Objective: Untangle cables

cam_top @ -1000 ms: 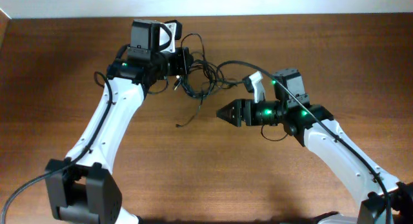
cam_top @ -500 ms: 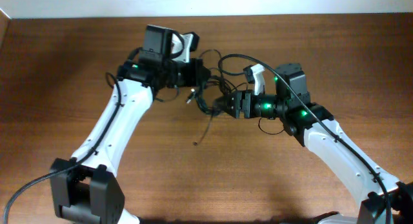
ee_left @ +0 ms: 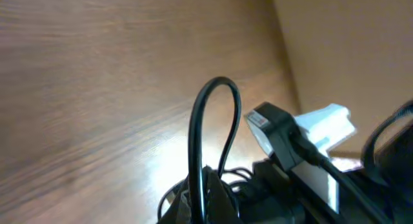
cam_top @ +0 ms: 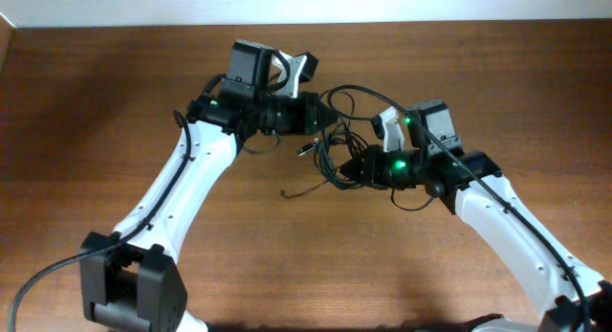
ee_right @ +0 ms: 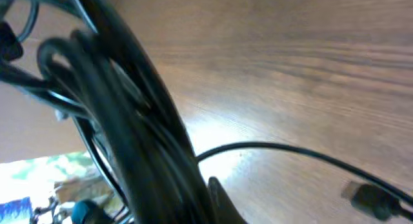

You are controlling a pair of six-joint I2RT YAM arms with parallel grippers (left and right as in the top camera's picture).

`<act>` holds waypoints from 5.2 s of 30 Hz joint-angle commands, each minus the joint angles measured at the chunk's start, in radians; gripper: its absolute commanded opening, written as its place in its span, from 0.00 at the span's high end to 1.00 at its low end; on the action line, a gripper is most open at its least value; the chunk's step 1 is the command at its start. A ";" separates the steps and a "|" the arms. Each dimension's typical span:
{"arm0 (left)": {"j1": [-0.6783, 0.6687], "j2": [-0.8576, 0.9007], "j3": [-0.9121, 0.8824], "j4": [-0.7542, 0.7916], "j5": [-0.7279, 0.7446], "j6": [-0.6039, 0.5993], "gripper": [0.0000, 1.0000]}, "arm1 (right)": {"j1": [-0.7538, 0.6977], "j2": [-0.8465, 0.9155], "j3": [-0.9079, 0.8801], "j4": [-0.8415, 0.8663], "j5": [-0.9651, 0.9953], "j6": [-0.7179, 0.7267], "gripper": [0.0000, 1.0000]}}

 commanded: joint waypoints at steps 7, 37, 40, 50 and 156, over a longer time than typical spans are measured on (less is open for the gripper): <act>0.153 -0.023 0.039 0.082 -0.011 -0.012 1.00 | -0.001 0.008 -0.057 -0.156 0.209 -0.003 0.95; 0.275 -0.023 0.039 0.126 -0.060 -0.054 1.00 | -0.244 -0.077 -0.057 -0.343 0.184 -0.057 0.96; 0.297 -0.023 0.039 0.080 -0.153 -0.165 1.00 | -0.243 -0.179 -0.057 -0.319 0.150 -0.073 0.96; 0.297 -0.023 0.039 -0.112 -0.339 -0.365 1.00 | -0.243 -0.522 -0.057 -0.259 0.202 -0.113 0.96; 0.414 -0.154 0.039 -0.180 -0.002 0.115 0.39 | -0.060 -0.051 -0.055 0.164 0.027 1.196 0.02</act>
